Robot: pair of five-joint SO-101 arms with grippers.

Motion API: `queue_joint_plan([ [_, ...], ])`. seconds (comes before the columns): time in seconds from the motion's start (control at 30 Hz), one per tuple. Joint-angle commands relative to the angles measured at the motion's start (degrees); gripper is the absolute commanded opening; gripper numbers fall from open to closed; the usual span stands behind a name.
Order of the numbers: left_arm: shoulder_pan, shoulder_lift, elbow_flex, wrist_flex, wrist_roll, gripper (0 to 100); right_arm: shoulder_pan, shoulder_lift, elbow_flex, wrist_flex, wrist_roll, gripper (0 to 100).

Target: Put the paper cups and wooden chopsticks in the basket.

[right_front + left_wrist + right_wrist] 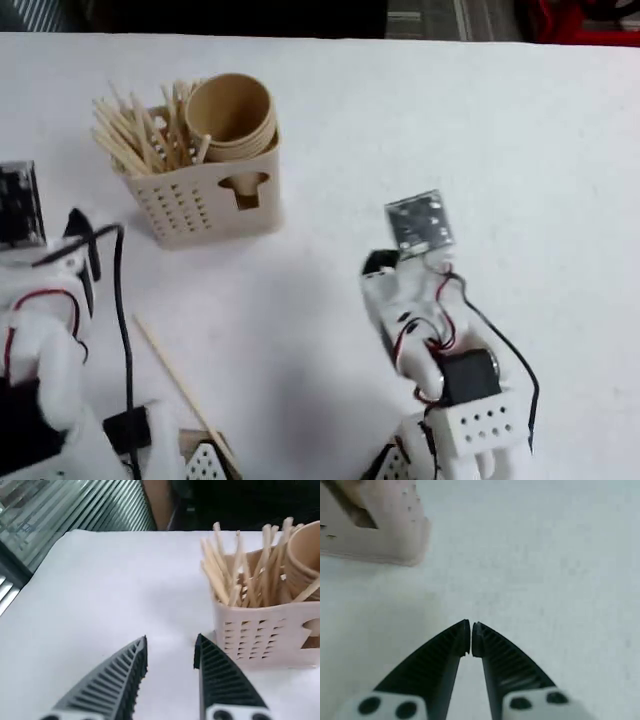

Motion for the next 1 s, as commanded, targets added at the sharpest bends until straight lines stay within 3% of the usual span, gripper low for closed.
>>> queue_joint_plan([
  [0.0,-1.01,-8.75,9.58,-4.40,0.00,17,-9.36,0.48,-7.56,2.86,0.70,2.6],
  [0.2,-1.01,-23.34,23.91,-8.62,0.00,17,-22.90,5.14,-12.48,3.38,0.70,5.5],
  [0.5,-2.07,-25.54,27.34,-11.08,-0.44,17,-36.79,37.23,-21.63,-5.23,0.26,5.9],
  [0.63,-2.24,-25.54,27.78,-11.08,-0.62,17,-39.78,51.38,-29.10,-6.37,0.00,6.0],
  [0.83,-8.04,-25.54,27.52,-10.99,-0.62,17,-42.77,67.03,-40.53,-6.02,-12.31,6.0],
  [0.97,-9.98,-25.54,27.69,-10.99,-1.32,17,-46.37,73.63,-45.19,-6.11,-15.47,6.0],
])
